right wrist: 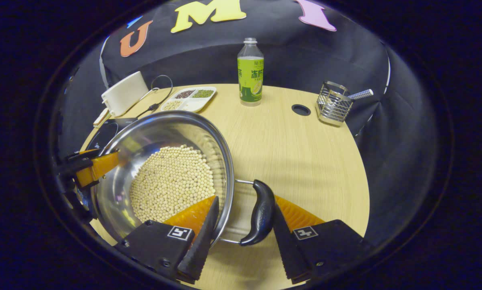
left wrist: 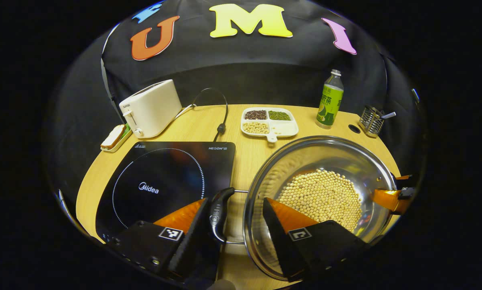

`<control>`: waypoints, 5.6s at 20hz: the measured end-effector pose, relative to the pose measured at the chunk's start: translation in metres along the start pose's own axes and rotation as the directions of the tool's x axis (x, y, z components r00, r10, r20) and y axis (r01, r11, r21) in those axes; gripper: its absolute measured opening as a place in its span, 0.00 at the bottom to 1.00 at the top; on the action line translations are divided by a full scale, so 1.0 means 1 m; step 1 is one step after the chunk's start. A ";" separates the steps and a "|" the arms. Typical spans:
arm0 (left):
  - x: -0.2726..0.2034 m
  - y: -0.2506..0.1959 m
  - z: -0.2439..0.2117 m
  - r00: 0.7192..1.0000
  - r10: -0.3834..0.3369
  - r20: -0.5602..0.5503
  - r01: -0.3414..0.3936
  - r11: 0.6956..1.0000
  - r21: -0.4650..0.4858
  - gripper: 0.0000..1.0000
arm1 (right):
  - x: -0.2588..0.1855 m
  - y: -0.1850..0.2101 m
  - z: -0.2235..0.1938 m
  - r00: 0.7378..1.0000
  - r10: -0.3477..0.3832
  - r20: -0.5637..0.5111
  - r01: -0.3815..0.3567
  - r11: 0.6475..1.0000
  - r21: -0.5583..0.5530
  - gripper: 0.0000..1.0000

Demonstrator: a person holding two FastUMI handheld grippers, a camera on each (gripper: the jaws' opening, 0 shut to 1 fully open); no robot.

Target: First push the handle of the pot to place it horizontally, then grasp the pot with both hands and set it on the induction cooktop.

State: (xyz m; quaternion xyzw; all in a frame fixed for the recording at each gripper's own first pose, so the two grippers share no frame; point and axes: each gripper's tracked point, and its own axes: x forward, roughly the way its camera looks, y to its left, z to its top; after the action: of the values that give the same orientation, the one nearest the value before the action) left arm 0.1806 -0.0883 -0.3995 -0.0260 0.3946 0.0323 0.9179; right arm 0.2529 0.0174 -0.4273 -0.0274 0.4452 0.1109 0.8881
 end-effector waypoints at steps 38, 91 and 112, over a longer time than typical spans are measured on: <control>-0.092 0.156 0.034 0.998 0.014 0.057 -0.017 0.999 0.050 0.61 | -0.099 0.166 0.016 0.999 -0.016 0.042 0.012 0.997 0.073 0.59; -0.013 0.285 0.071 0.984 0.080 0.162 -0.086 0.996 0.028 0.97 | -0.049 0.288 0.069 0.989 0.019 0.148 -0.024 0.999 0.027 0.86; -0.266 0.134 0.157 0.809 -0.001 0.588 -0.010 1.000 0.017 0.97 | -0.317 0.171 0.079 0.835 0.096 0.542 -0.051 0.994 -0.096 1.00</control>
State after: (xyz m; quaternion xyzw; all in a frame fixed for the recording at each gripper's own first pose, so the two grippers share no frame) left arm 0.1003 0.0468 -0.1014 -0.0051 0.0922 0.0372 0.9950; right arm 0.0935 0.1413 -0.1184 -0.0122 0.1697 0.1653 0.9715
